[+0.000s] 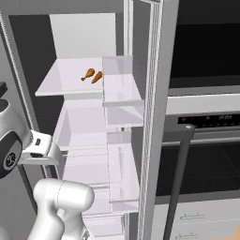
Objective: Place one carrot and one chicken drumstick in each tupperware on the nearby counter, to pack two identical lunches.
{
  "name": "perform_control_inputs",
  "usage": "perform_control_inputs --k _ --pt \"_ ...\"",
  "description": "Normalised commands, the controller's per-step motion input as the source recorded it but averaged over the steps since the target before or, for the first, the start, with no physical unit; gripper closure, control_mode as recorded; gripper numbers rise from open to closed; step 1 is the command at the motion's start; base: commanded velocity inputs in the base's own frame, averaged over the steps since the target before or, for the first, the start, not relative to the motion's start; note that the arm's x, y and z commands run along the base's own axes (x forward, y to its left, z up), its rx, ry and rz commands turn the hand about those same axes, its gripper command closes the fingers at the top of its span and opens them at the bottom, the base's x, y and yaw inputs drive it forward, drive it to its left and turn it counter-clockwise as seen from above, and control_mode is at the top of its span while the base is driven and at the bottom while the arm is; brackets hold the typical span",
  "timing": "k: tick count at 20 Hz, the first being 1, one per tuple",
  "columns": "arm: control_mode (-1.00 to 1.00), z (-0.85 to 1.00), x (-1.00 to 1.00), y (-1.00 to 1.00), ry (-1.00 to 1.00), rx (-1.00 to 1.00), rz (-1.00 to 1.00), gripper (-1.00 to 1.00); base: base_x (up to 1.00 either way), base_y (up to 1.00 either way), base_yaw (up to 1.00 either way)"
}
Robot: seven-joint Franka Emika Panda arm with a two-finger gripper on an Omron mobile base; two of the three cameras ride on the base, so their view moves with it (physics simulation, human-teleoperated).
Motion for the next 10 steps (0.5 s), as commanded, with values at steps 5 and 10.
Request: perform_control_inputs --k 5,10 --pt "1.0 0.0 0.0 0.0 0.0 0.0 0.0 -1.0 0.3 -0.33 -0.01" --pt "1.0 0.0 0.0 0.0 0.0 0.0 0.0 -1.0 0.37 -0.36 -0.04"
